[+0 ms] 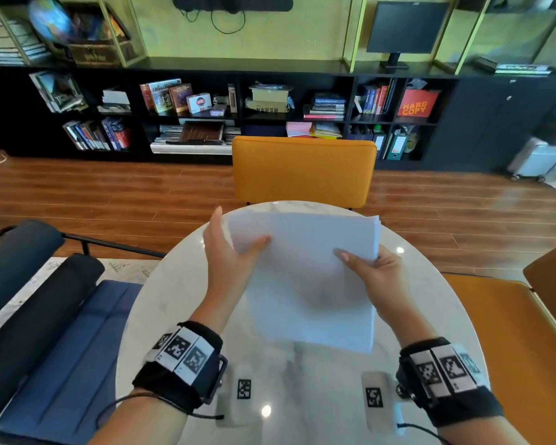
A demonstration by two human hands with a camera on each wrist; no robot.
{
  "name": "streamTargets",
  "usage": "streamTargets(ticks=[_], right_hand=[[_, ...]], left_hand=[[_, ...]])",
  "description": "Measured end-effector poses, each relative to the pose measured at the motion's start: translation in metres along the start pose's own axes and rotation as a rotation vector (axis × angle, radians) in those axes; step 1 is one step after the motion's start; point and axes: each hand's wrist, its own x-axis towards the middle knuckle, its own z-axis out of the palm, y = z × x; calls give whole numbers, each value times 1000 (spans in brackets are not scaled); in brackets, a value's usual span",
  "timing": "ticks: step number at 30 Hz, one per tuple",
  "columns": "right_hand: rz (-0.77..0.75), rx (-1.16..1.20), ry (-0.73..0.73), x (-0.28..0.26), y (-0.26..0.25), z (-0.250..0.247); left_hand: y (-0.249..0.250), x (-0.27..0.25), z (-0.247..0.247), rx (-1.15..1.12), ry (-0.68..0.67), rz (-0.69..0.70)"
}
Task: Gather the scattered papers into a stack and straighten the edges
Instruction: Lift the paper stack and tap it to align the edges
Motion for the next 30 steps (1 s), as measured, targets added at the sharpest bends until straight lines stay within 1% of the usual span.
streamTargets(ticks=[1,2,3,5,8,10,12,13,16,17,19,22,24,27,30], right_hand=[[11,16,5,0,3,-2],[21,27,13,0,5,-3],[35,34,24,-1,7,-3],[50,46,53,-3,10,-3],[9,31,124,-5,18,-2],[-15,17,170,-7,27,0],[-1,-5,187,-10,40,0],[12,-27,183,-12,48,0],[88,-91,178,-16,67,1],[109,-113,182,-15,69,1],[104,-148,192,-14,66,0],[63,-93,199,-13,59,-6],[68,-77,196,-14,65,-9],[168,-168,167,-18,84,-8],[173,-200,211,-19,87,-9]], left_hand=[[-6,-2,2,-145,-70,-122],[-12,-5,4,-236,-116,-201],[-12,-9,5,-255,-119,-239],[-11,-17,9,-242,-54,-223],[-7,-32,18,-206,26,-119],[-6,-41,25,-197,53,-78],[-15,-47,30,-199,46,-73],[-21,-50,32,-213,26,-97],[-44,-55,40,-240,-88,-191],[-47,-56,41,-236,-103,-204],[-44,-57,39,-248,-85,-172],[-40,-58,35,-317,-50,-104],[-45,-62,35,-345,-68,-135],[-59,-73,40,-326,-136,-234],[-61,-77,39,-306,-94,-199]])
